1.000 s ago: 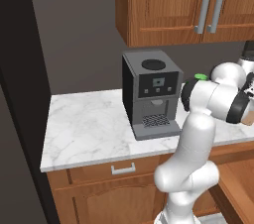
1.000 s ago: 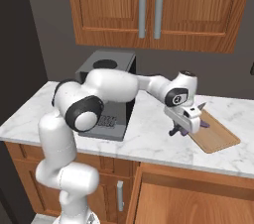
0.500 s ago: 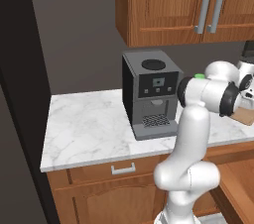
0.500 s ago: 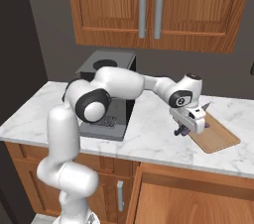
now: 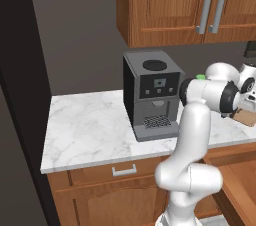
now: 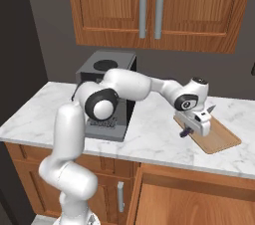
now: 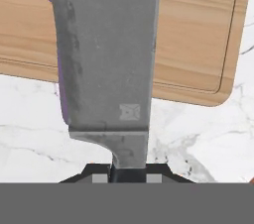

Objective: Open the drawer on the right and place the cutting tools on the cutting board.

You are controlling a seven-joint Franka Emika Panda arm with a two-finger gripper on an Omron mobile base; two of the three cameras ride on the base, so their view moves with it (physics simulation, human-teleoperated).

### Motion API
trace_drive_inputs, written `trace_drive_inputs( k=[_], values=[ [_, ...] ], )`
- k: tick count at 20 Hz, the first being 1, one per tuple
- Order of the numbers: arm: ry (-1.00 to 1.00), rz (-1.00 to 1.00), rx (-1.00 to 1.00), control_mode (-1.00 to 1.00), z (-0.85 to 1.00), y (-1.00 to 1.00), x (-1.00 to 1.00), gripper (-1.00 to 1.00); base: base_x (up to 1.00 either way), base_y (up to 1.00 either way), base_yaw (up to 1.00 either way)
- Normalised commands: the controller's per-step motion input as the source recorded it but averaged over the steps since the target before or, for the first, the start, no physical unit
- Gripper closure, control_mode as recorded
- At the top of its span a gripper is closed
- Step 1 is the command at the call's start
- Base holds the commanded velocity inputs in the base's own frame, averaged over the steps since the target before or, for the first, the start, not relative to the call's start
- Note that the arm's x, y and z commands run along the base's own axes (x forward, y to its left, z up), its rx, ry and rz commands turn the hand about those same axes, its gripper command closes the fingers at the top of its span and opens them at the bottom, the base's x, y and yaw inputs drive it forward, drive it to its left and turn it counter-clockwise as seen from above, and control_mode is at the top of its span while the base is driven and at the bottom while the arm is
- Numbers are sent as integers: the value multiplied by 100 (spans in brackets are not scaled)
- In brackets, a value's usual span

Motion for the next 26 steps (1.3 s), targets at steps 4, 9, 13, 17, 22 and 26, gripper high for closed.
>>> trace_drive_inputs(
  k=[4,9,13,17,22,26],
  values=[
    [-6,0,-2,-100,-20,-12,2,100,0,0,0],
    [-8,0,-3,-100,-18,-5,2,100,0,0,0],
    [-8,0,-4,-100,-18,-2,6,100,0,0,0],
    [-7,0,-5,-100,-20,-6,12,100,0,0,0],
    [-5,0,-7,-100,-18,-5,16,100,0,0,0],
    [-4,0,-7,-100,-8,0,20,-100,0,0,0]
  ],
)
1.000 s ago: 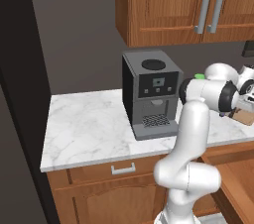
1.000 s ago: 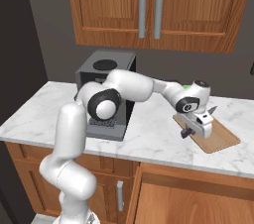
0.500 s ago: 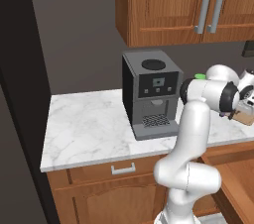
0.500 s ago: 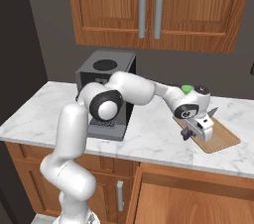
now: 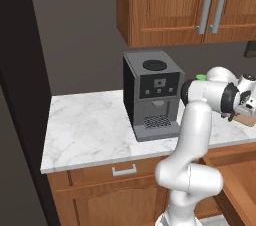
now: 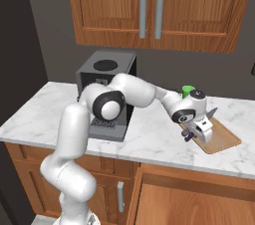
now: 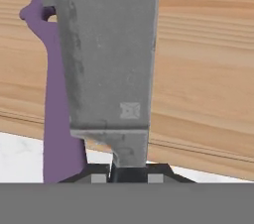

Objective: Open the drawer on the right and place the cutting tools on the cutting board.

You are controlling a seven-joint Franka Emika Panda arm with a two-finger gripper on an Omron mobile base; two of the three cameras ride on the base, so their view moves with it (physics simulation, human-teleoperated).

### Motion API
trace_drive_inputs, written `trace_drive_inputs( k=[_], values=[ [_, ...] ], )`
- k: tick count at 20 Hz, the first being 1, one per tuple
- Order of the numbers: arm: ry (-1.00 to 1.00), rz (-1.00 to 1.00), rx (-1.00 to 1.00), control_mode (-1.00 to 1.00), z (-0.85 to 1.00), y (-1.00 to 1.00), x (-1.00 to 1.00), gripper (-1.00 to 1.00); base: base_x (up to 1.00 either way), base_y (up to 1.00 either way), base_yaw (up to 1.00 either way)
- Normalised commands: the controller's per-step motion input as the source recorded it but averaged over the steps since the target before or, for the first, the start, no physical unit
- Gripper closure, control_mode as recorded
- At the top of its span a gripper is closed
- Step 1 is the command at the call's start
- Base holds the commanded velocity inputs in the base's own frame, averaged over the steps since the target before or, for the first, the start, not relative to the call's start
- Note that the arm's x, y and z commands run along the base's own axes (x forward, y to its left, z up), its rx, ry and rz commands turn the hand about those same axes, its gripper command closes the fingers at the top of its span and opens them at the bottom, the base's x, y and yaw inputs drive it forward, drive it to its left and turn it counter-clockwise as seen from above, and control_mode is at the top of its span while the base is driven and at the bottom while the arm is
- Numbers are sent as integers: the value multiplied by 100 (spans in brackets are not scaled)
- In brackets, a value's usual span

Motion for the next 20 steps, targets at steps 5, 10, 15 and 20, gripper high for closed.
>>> trace_drive_inputs(
  k=[5,10,15,20],
  values=[
    [-2,0,-5,-100,-1,-16,26,-100,0,0,0],
    [-3,0,-2,-100,0,-23,14,-100,0,0,0],
    [-8,0,0,-100,16,-9,-10,-100,0,0,0],
    [-9,-1,0,-100,56,1,-49,-100,0,0,0]
  ],
)
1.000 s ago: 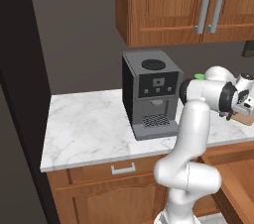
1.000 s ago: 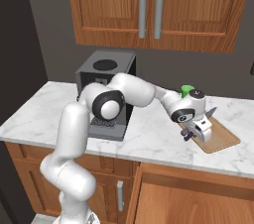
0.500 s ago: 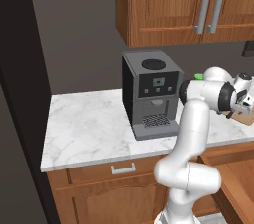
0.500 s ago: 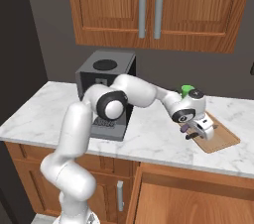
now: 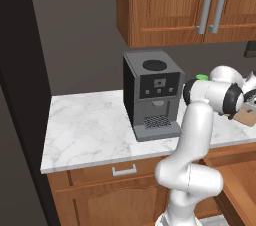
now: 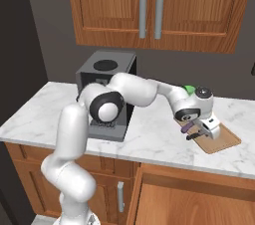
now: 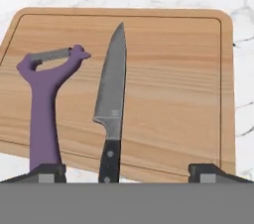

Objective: Open the drawer on the right and place the cutting tools on the cutting board.

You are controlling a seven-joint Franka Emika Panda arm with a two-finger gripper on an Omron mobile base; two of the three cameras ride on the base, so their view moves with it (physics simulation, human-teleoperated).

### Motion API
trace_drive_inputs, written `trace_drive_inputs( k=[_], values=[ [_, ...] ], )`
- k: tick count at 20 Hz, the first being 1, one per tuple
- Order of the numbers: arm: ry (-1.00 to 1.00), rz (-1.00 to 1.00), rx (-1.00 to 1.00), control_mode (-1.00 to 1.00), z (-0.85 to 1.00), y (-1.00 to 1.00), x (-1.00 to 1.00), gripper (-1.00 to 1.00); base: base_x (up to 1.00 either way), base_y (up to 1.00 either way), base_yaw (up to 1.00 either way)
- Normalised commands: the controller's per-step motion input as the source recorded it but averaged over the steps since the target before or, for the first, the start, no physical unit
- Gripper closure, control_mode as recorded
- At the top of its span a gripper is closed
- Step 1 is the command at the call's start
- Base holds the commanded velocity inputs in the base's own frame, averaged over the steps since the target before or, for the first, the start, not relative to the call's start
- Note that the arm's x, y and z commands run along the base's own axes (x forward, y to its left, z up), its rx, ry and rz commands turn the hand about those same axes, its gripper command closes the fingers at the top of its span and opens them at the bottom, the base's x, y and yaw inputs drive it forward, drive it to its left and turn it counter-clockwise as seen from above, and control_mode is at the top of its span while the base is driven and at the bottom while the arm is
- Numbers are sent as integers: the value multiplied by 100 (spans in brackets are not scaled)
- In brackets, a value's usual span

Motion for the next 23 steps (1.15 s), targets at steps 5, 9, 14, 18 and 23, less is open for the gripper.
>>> trace_drive_inputs(
  k=[5,9,14,18,23],
  values=[
    [-1,-4,-1,-100,78,32,-59,-100,0,0,0],
    [1,-6,-2,-100,95,63,-66,-100,0,0,0],
    [5,-8,-7,-100,89,95,-76,-100,0,0,0],
    [8,-11,-11,-100,59,100,-92,-100,0,0,0],
    [8,-11,-11,-100,39,100,-99,-100,0,0,0]
  ],
)
